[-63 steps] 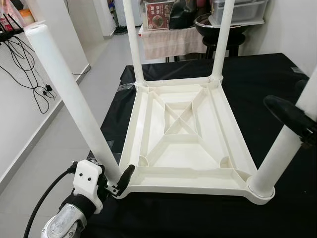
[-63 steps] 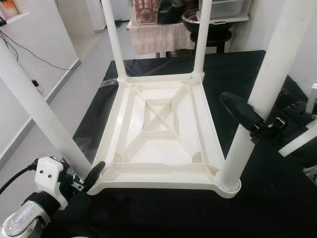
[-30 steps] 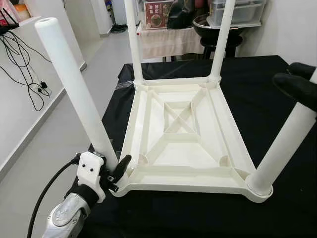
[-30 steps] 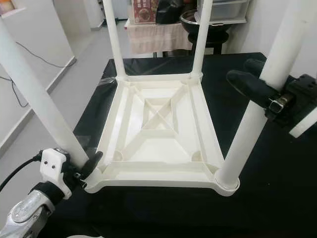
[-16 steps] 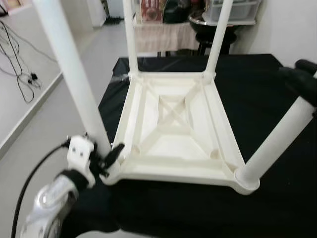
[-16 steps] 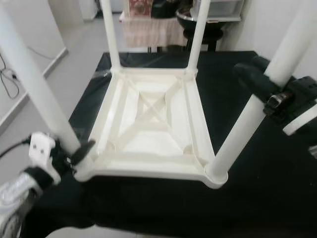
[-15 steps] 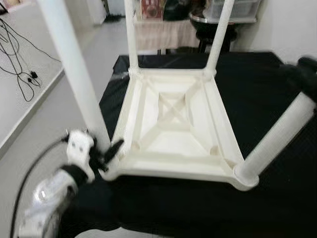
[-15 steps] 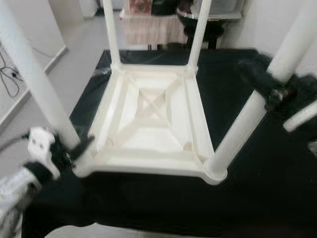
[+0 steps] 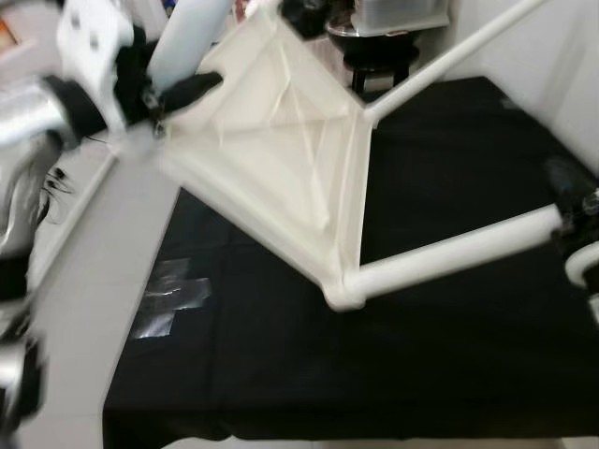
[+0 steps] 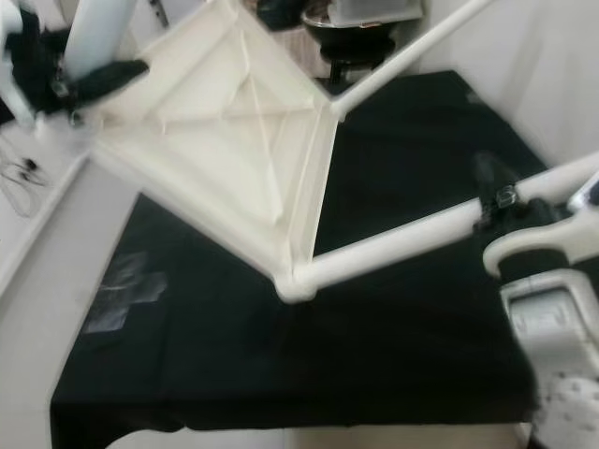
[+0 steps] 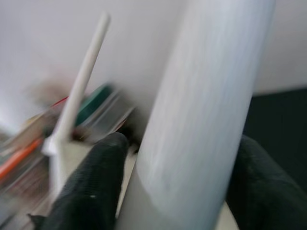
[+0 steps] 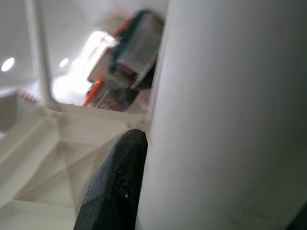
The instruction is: Building children table
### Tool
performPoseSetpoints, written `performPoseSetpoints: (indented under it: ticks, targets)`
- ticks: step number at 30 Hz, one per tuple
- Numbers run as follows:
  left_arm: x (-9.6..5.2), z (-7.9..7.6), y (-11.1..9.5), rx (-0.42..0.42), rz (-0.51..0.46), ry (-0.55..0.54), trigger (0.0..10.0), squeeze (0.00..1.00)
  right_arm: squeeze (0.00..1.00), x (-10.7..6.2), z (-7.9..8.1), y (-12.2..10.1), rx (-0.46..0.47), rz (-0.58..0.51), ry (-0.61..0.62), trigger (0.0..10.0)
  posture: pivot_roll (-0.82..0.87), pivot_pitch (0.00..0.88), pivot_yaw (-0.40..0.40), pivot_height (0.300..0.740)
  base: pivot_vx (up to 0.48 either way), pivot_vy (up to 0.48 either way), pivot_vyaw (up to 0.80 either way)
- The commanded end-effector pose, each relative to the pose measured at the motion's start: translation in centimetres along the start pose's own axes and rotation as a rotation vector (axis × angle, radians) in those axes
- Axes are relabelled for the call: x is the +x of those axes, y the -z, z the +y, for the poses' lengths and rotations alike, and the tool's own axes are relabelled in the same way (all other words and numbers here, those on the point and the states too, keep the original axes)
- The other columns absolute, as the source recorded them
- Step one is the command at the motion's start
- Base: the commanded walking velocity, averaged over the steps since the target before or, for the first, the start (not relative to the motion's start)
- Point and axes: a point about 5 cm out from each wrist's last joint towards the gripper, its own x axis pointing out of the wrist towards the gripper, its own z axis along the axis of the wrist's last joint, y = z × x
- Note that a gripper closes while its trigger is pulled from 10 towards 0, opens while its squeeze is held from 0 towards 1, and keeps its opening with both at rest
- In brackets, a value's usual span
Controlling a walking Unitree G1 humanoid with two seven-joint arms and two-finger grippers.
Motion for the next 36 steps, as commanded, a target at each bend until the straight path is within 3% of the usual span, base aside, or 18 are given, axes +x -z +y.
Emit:
performPoseSetpoints:
  ticks: [1, 5, 6, 7, 8, 13, 18, 21, 26, 27, 29, 30, 31, 32, 35, 36]
  targets:
    - [0.3, 1.9, -3.9, -0.012, -0.157, -0.059, 10.0, 1.00, 0.00, -0.7, -5.1, 9.2, -0.230, 0.442, 0.311, 10.0, -0.07, 0.150, 0.228, 0.740, 0.000, 0.000, 0.00]
    - [1.4, 1.5, -4.0, -0.048, -0.164, -0.018, 10.0, 1.00, 0.03, -0.3, -5.8, 10.6, -0.240, 0.450, 0.388, 10.0, -0.06, 0.153, 0.235, 0.740, 0.000, 0.000, 0.00]
    - [1.8, 0.9, -4.0, -0.077, -0.168, 0.024, 10.0, 0.99, 0.41, 0.2, -6.3, 10.9, -0.248, 0.430, 0.427, 10.0, -0.06, 0.155, 0.236, 0.740, 0.000, 0.000, 0.00]
    - [2.1, 0.5, -4.0, -0.096, -0.171, 0.054, 10.0, 0.99, 0.41, 0.4, -6.6, 11.1, -0.254, 0.415, 0.451, 10.0, -0.05, 0.157, 0.236, 0.740, 0.000, 0.000, 0.00]
    - [2.3, -0.2, -3.8, -0.117, -0.168, 0.105, 10.0, 0.00, 1.00, 0.9, -7.2, 11.2, -0.259, 0.393, 0.482, 10.0, -0.05, 0.161, 0.234, 0.740, 0.000, 0.000, 0.00]
    - [2.3, -1.5, -3.1, -0.160, -0.149, 0.210, 10.0, 0.00, 1.00, 1.4, -8.4, 10.0, -0.340, 0.282, 0.581, 10.0, -0.05, 0.162, 0.221, 0.740, 0.000, 0.000, 0.00]
    - [1.8, -1.8, -2.6, -0.187, -0.137, 0.240, 10.0, 0.00, 1.00, 0.0, -8.9, 8.6, -0.393, 0.217, 0.647, 10.0, -0.07, 0.167, 0.207, 0.740, 0.000, 0.000, 0.00]
    - [1.5, -2.4, -2.0, -0.213, -0.138, 0.268, 10.0, 0.00, 1.00, -2.8, -6.9, 6.9, -0.422, 0.179, 0.582, 10.0, -0.11, 0.170, 0.208, 0.740, 0.000, 0.000, 0.00]
    - [1.5, -2.6, -1.7, -0.226, -0.140, 0.275, 10.0, 0.00, 1.00, -3.8, -6.3, 5.7, -0.395, 0.151, 0.563, 10.0, -0.14, 0.172, 0.210, 0.740, 0.000, 0.000, 0.00]
    - [1.5, -2.8, -1.4, -0.234, -0.142, 0.277, 10.0, 0.00, 1.00, -4.3, -6.3, 4.9, -0.347, 0.135, 0.569, 10.0, -0.15, 0.171, 0.208, 0.740, 0.000, 0.000, 0.00]
    - [1.6, -3.1, -1.0, -0.239, -0.146, 0.284, 10.0, 0.00, 1.00, -5.0, -6.6, 3.3, -0.149, 0.093, 0.596, 10.0, -0.18, 0.174, 0.201, 0.740, 0.000, 0.000, 0.00]
    - [1.6, -3.1, -1.0, -0.239, -0.146, 0.284, 10.0, 0.00, 1.00, -5.0, -6.6, 3.3, -0.149, 0.093, 0.596, 10.0, -0.18, 0.174, 0.201, 0.740, 0.000, 0.000, 0.00]
    - [1.6, -3.2, -0.8, -0.245, -0.147, 0.287, 10.0, 0.00, 1.00, -5.2, -6.2, 2.8, 0.033, 0.055, 0.561, 10.0, -0.19, 0.182, 0.205, 0.740, 0.000, 0.000, 0.00]
    - [1.6, -3.2, -0.8, -0.245, -0.147, 0.287, 10.0, 0.00, 1.00, -5.2, -6.2, 2.8, 0.033, 0.055, 0.561, 10.0, -0.19, 0.182, 0.205, 0.740, 0.000, 0.000, 0.00]
    - [1.5, -3.3, -0.6, -0.252, -0.149, 0.290, 10.0, 0.00, 1.00, -5.9, -5.6, 2.7, 0.228, 0.012, 0.510, 10.0, -0.20, 0.185, 0.207, 0.740, 0.000, 0.000, 0.00]
    - [1.5, -3.4, -0.5, -0.253, -0.148, 0.292, 10.0, 0.00, 1.00, -6.1, -5.0, 2.7, 0.280, 0.003, 0.440, 10.0, -0.20, 0.189, 0.210, 0.740, 0.000, 0.000, 0.00]
